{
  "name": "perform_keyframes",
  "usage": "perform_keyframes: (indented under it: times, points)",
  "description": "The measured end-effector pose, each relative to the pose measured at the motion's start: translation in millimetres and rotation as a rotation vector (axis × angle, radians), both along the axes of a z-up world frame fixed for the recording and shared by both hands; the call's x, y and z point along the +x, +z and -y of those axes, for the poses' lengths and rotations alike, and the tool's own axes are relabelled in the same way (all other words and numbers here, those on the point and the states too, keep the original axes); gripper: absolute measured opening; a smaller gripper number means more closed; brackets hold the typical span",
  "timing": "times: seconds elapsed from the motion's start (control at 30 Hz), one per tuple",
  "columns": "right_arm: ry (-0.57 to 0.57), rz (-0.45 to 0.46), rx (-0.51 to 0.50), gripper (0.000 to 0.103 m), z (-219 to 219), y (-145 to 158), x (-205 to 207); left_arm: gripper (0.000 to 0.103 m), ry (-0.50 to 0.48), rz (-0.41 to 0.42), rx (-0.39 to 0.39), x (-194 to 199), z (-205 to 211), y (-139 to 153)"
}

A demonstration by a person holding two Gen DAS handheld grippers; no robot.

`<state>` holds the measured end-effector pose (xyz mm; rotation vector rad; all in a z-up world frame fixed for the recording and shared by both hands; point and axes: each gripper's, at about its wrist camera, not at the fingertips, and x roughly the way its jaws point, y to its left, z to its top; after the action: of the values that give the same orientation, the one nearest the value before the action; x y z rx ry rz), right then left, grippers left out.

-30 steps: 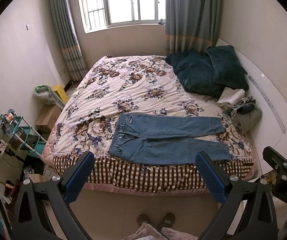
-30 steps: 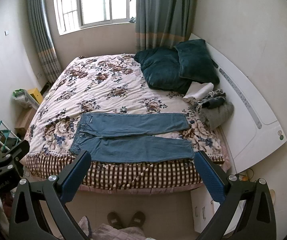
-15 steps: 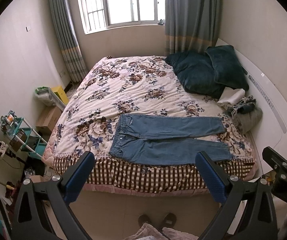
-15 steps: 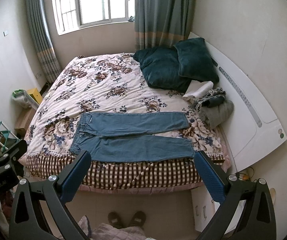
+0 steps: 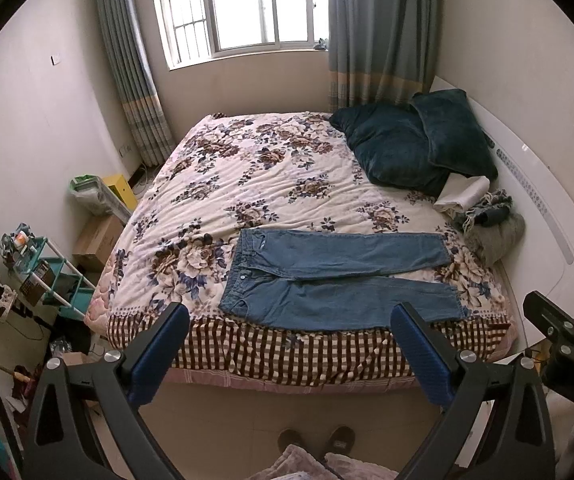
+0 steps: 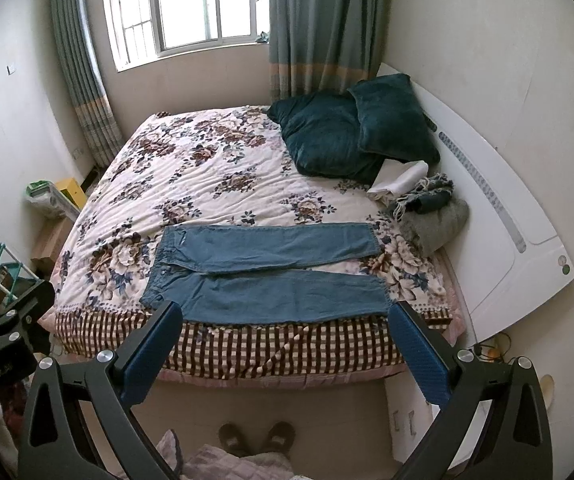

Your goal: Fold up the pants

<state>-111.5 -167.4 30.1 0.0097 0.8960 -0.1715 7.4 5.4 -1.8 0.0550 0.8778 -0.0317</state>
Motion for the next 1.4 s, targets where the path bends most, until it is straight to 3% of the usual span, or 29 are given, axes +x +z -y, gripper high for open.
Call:
perform_keyframes:
  times: [0.9, 1.13, 1.4]
  points:
    - [0.012, -0.012, 0.018, 0.103, 4.8, -5.0, 8.1, 0.103, 0.011, -0.006, -0.007, 5.9, 1.0, 5.7]
    - [-0.018, -0.024, 0.031, 0.103, 27.4, -25.4, 23.6, 0.103, 0.043, -0.017, -0.004, 15.4, 20.7, -17.3]
    - [-0.024, -0.059, 0.039, 0.103, 61.4, -81.9, 79.1, 0.103, 0.104, -0.076, 0.012, 58.1, 44.1, -64.4]
